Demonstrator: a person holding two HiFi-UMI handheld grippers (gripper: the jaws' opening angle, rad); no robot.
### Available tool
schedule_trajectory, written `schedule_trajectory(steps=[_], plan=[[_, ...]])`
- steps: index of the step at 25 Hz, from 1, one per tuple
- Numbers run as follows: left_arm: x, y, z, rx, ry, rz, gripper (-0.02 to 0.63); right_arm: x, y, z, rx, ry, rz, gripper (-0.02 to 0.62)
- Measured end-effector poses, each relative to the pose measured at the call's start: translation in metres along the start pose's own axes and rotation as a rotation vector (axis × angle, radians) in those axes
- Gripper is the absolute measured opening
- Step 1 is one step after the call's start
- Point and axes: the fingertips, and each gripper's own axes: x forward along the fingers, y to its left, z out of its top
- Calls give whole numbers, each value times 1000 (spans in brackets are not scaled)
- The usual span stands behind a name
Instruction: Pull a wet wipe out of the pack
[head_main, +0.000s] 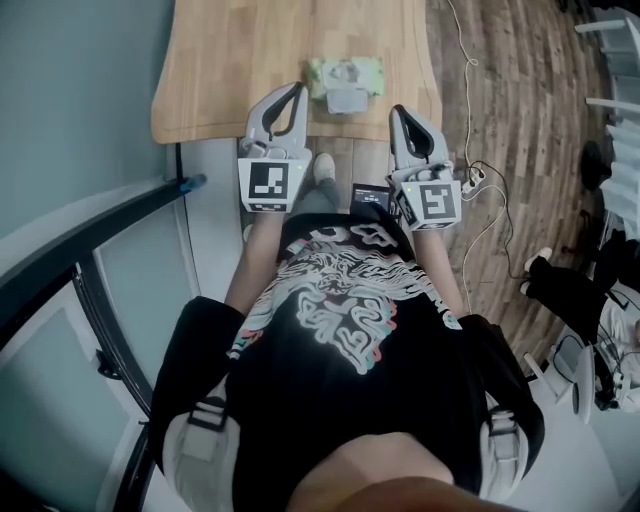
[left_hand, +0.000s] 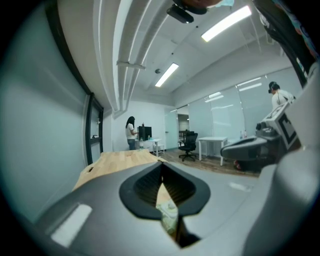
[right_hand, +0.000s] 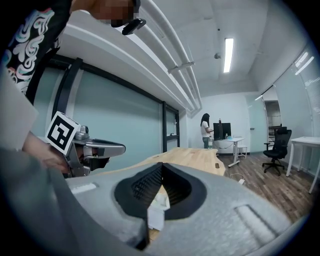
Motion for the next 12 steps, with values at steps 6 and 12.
schedule_trajectory(steps=[6, 12], plan=[[18, 9, -9, -5, 5, -30, -12, 10, -13, -7, 13, 33, -53, -1], [28, 8, -11, 3, 5, -57, -12, 0, -26, -6, 16, 13, -106, -1]])
